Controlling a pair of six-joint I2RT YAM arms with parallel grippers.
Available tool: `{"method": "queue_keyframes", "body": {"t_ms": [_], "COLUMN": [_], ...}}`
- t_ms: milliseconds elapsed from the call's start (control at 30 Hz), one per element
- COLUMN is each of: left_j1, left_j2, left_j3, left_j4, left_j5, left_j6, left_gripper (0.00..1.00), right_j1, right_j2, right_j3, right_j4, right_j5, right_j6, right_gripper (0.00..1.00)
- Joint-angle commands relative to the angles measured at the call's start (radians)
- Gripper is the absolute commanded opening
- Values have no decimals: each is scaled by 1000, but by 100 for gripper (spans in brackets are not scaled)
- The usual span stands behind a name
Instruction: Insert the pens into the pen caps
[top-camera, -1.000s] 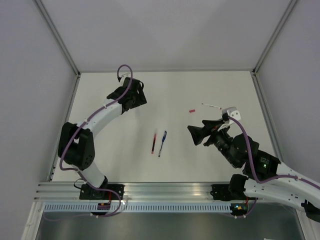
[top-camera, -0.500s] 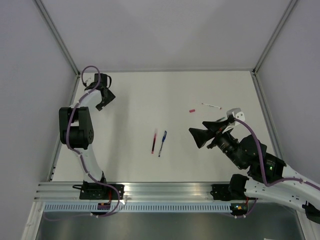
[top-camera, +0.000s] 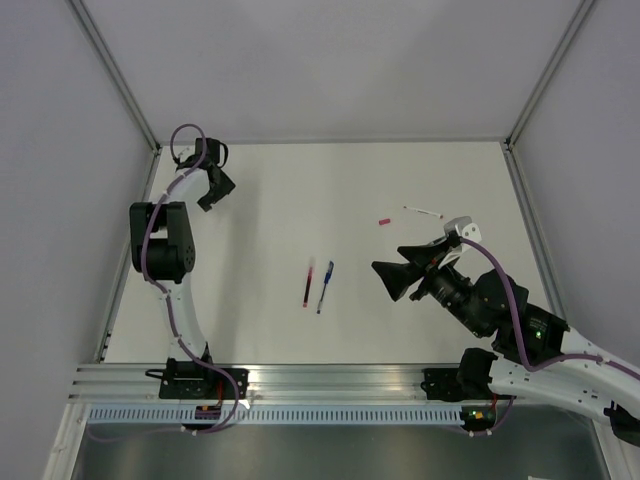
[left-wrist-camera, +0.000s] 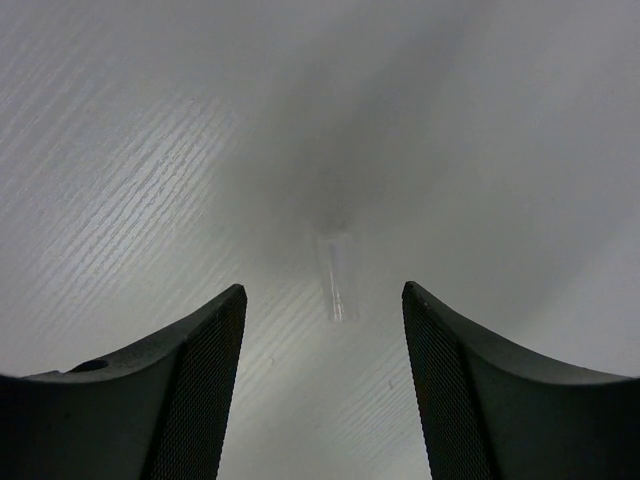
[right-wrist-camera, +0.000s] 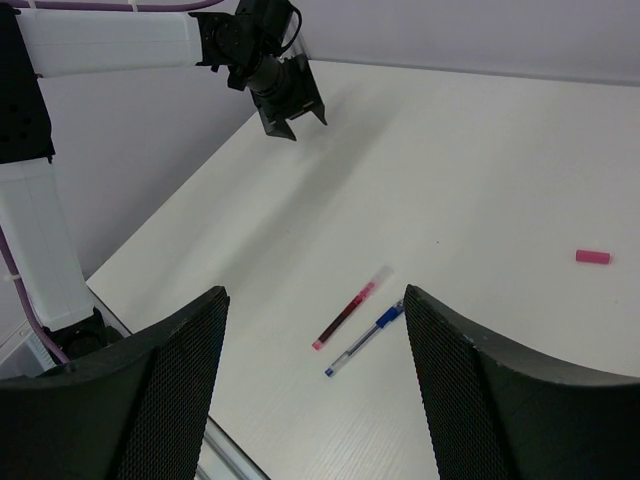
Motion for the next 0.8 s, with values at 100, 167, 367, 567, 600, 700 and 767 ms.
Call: {"method": "queue_keyframes", "body": {"t_ms": [100, 167, 367, 567, 600, 700, 767], "left_j1": [-1, -1, -1, -1, -1, -1, -1], "left_j2": [47, 63, 109, 132, 138, 158, 172], "left_j3": [70, 78, 122, 148, 150, 170, 202], "left_j4": [-97, -103, -124, -141, -143, -160, -184], "left_j5": [18, 16, 25, 2, -2, -10, -11], "left_j6": [-53, -55, -58, -43, -43, -34, -24], "left_gripper": [68, 68, 65, 62, 61, 60, 60], "right_j1": [0, -2, 0, 0, 0, -2, 0], "right_j2": [-11, -16, -25, -25, -25, -25, -29], "right_j3": [21, 23, 21, 23, 24, 27, 26], "right_j4": [-3, -9, -12, -12, -18, -20, -18], "right_j5": [-5, 5, 17, 20, 20, 14, 12], "right_j6": [-6, -8, -16, -19, -17, -17, -19], "right_gripper": [78, 78, 77, 77, 77, 77, 77]}}
